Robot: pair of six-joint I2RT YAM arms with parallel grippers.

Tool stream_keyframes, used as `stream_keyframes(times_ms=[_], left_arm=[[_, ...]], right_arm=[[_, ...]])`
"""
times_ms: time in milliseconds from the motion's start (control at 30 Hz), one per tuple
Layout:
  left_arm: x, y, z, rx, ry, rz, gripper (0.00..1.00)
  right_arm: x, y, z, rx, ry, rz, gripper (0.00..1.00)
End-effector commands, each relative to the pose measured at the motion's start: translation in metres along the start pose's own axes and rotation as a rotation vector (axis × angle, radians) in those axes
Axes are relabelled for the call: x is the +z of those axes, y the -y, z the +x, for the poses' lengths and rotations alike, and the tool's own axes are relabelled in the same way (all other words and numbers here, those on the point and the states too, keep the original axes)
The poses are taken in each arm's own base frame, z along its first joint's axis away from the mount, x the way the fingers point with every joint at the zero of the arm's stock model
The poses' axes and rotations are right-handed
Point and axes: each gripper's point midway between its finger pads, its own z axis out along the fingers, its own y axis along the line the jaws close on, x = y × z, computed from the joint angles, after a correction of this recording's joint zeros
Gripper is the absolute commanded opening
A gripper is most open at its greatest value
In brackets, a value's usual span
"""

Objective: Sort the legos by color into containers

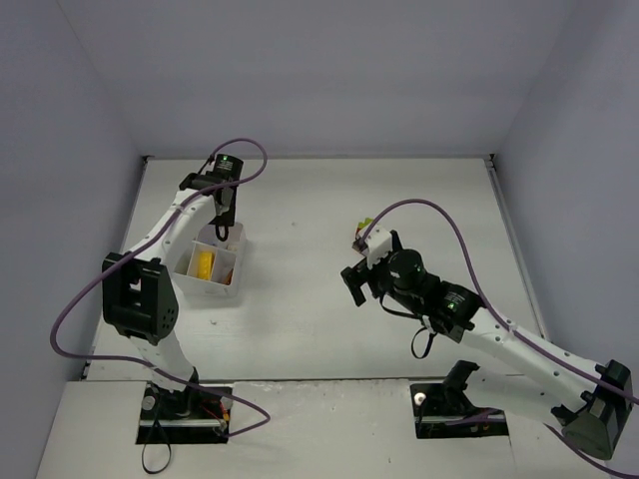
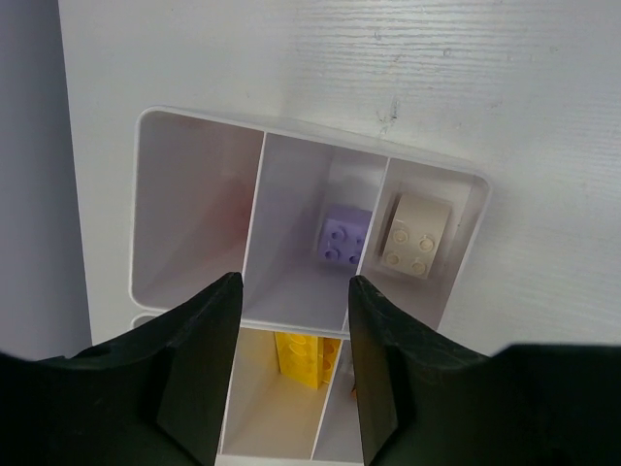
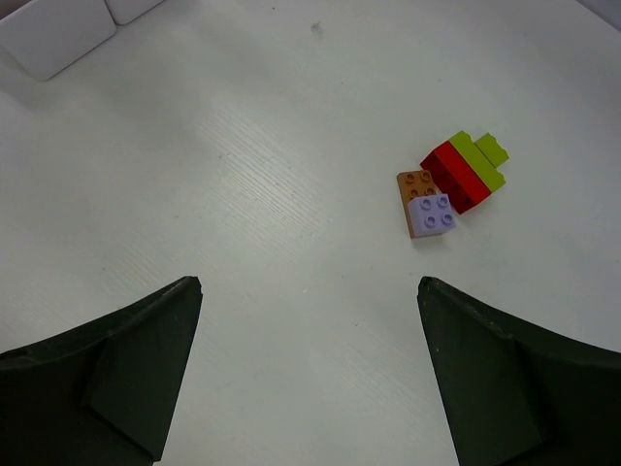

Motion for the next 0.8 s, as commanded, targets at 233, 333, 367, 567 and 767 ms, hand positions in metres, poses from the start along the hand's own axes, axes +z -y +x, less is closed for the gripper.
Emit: stream_keyframes(times_ms=[233,333,367,567,767], left_arm=[[-0.036,-0.001,-0.03,-0.06,0.101,0.094,0.44],[-0.061,0.006,-0.031,-0.102,0.128,0.192,0.45],[-0.069,0.016,-0.029,-0.109,0.125,0.263,0.45],[-0.119,0.044,0.003,-0.162,0.113,0.536,0.47],[-0.156,0.058,0.04,-0.172,0.07,0.708,0.49]], right_arm=[[0.015,0.033,-0.015,0.029,0.008,0.09,0.82],[0.026,0.058,-0.006,0.04,-0.043,0.147,0.78],[0.03,0.065,-0.005,0.037,-0.055,0.162,0.75],[0.068,0.113,0.02,0.089,-0.171,0.214,0.66],[0.106,0.136,0.042,0.066,-0.267,0.168,0.67]])
